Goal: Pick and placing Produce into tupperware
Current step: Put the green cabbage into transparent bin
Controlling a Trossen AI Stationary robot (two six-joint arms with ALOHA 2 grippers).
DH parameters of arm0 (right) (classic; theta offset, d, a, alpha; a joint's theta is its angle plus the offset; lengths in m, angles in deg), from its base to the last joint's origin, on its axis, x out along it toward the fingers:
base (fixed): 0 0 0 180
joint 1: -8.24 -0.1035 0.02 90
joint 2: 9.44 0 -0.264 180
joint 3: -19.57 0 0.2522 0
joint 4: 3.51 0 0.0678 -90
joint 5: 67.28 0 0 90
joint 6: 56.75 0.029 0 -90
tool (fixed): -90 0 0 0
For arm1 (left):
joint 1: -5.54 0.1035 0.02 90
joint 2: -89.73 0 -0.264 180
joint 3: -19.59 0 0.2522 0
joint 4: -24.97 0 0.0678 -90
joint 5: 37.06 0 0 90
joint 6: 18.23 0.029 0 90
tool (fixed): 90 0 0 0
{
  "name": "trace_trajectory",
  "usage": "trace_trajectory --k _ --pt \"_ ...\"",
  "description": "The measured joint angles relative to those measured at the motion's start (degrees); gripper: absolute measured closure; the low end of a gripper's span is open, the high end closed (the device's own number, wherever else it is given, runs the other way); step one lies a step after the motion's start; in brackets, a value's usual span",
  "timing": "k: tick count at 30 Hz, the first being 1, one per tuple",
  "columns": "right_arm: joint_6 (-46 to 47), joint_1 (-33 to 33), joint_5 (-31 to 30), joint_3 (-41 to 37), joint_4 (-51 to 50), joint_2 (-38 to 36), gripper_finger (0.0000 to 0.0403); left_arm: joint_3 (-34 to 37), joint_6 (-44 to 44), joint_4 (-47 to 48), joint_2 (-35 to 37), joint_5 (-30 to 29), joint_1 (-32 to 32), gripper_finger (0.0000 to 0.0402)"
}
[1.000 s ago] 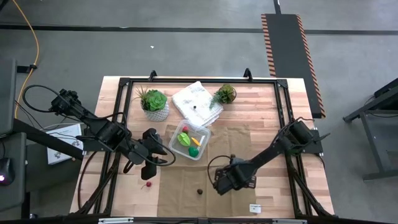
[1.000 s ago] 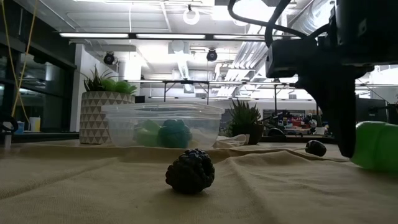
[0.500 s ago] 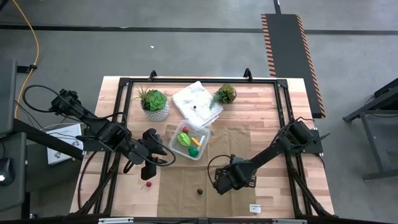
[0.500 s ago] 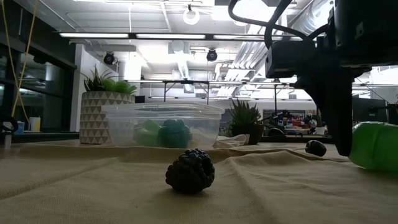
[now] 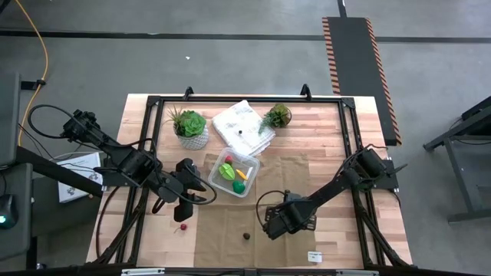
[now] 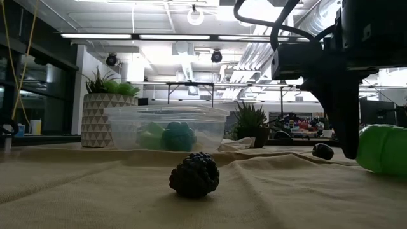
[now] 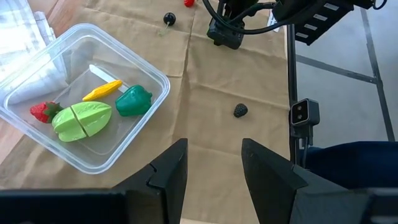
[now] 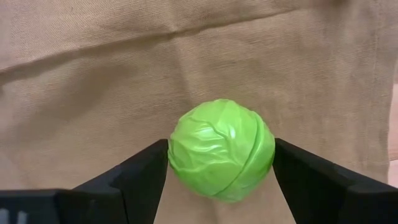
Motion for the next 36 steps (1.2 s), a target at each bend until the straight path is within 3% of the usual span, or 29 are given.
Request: trace_trajectory --k 7,16,36 --pt "-0.1 0.0 0.0 0.0 0.0 0.0 0.0134 0.0 0.0 0.0 0.0 0.0 0.0 0.0261" --pt "-0.1 0.0 0.0 0.0 0.0 -0.1 0.0173 0.0 -0.1 0.0 0.0 0.0 0.0 0.0261" --pt "-1.0 0.0 -0.5 1.2 0.7 -0.1 0.0174 0.0 -0.1 0.0 0.0 -0.1 0.0 0.0261"
